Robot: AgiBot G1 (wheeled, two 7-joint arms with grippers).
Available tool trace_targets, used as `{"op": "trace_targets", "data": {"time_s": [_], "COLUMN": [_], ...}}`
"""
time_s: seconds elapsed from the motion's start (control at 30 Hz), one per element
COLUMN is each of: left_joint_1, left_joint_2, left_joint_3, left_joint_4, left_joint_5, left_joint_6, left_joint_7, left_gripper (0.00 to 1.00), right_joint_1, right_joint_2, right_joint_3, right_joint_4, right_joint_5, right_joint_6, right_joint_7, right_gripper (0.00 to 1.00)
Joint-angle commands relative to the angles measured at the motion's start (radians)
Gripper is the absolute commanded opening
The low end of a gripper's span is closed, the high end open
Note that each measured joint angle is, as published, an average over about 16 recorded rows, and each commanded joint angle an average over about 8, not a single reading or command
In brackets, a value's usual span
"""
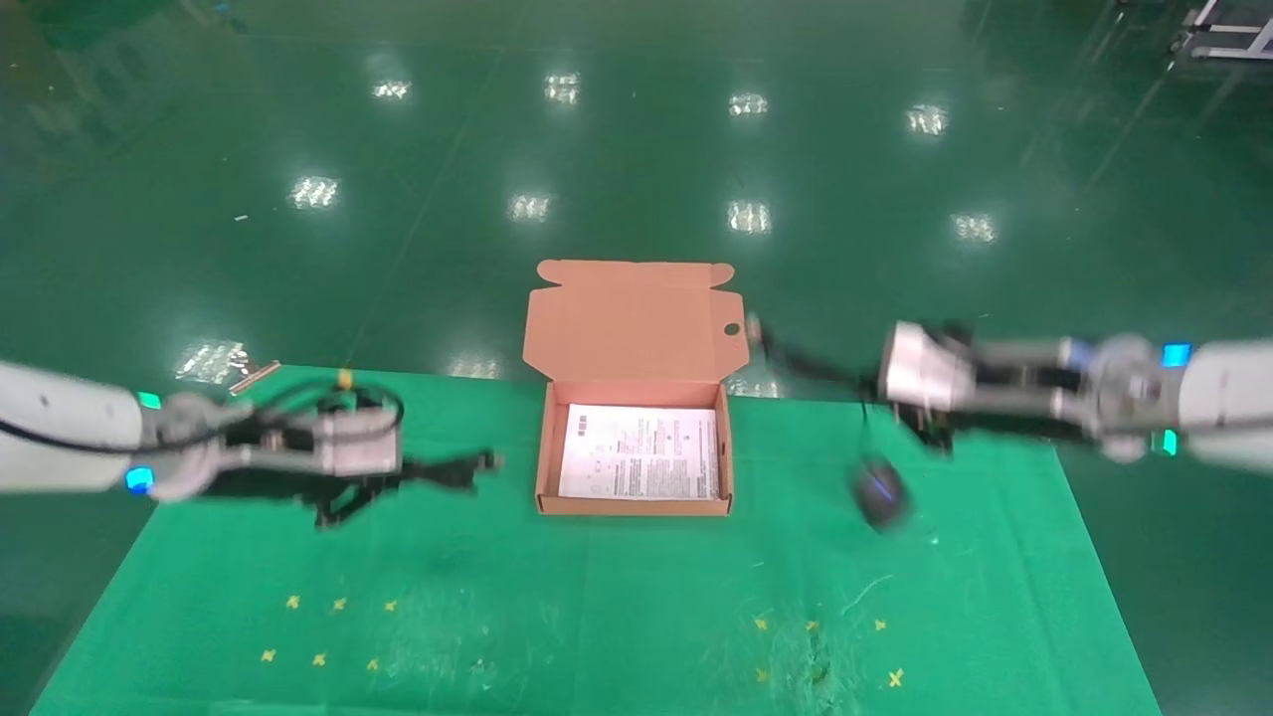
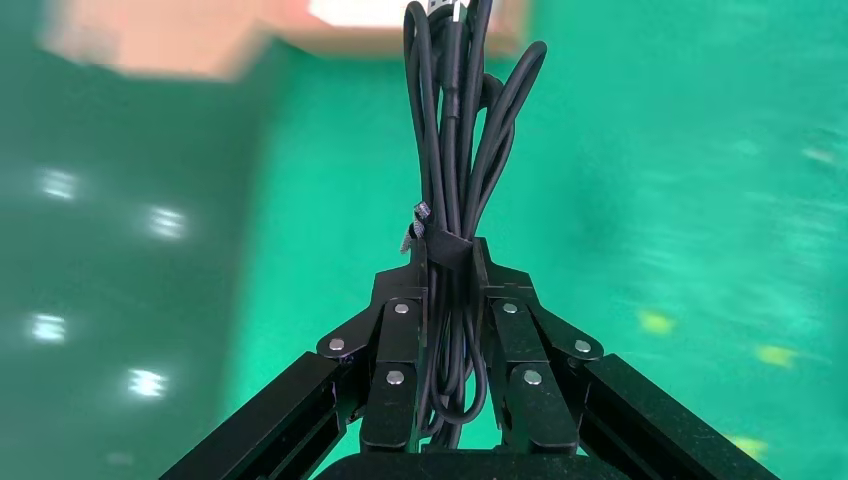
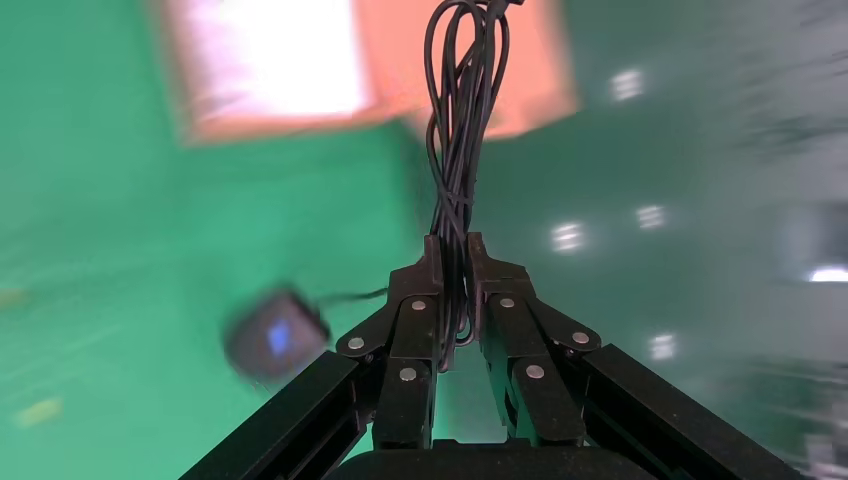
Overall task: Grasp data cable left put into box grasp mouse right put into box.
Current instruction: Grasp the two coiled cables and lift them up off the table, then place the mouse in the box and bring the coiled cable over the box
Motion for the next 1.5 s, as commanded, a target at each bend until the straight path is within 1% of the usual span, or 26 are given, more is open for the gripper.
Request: {"op": "trace_targets", "data": {"time_s": [0.03, 0.2, 0.33, 0.47, 0.57, 0.7, 0.87, 1.1, 1.33, 1.5], "left_joint_1": [-0.02, -0.068, -0.105, -0.139, -0.157, -0.171, -0.172, -0.155, -0.152, -0.16], "left_joint_2": [-0.009, 0.023, 0.059, 0.092, 0.109, 0.119, 0.116, 0.077, 0.036, 0.006], "left_joint_3": [-0.005, -0.013, -0.021, -0.026, -0.028, -0.031, -0.033, -0.03, -0.019, -0.014], "left_joint_4": [-0.057, -0.1, -0.077, -0.04, -0.021, -0.01, -0.006, -0.011, -0.035, -0.075], "left_joint_5": [0.012, 0.047, 0.071, 0.091, 0.102, 0.111, 0.116, 0.141, 0.213, 0.271], "left_joint_6": [-0.009, -0.057, -0.104, -0.146, -0.168, -0.19, -0.201, -0.193, -0.171, -0.139], "left_joint_7": [-0.015, -0.027, -0.035, -0.037, -0.033, -0.027, -0.025, -0.05, -0.119, -0.189], "left_gripper": [0.0, 0.0, 0.0, 0.0, 0.0, 0.0, 0.0, 0.0, 0.0, 0.0], "right_joint_1": [0.032, 0.125, 0.189, 0.245, 0.275, 0.3, 0.305, 0.279, 0.248, 0.222], "right_joint_2": [0.002, -0.1, -0.192, -0.271, -0.309, -0.338, -0.356, -0.375, -0.413, -0.436], "right_joint_3": [0.016, 0.032, 0.044, 0.057, 0.065, 0.073, 0.078, 0.075, 0.063, 0.042], "right_joint_4": [0.025, -0.023, -0.114, -0.222, -0.288, -0.347, -0.377, -0.403, -0.469, -0.502], "right_joint_5": [-0.006, 0.023, 0.055, 0.091, 0.115, 0.135, 0.149, 0.147, 0.143, 0.15], "right_joint_6": [0.022, 0.059, 0.101, 0.136, 0.148, 0.156, 0.162, 0.184, 0.211, 0.204], "right_joint_7": [0.016, -0.023, -0.088, -0.172, -0.234, -0.293, -0.321, -0.331, -0.361, -0.386], "right_gripper": [0.0, 0.0, 0.0, 0.0, 0.0, 0.0, 0.0, 0.0, 0.0, 0.0]}}
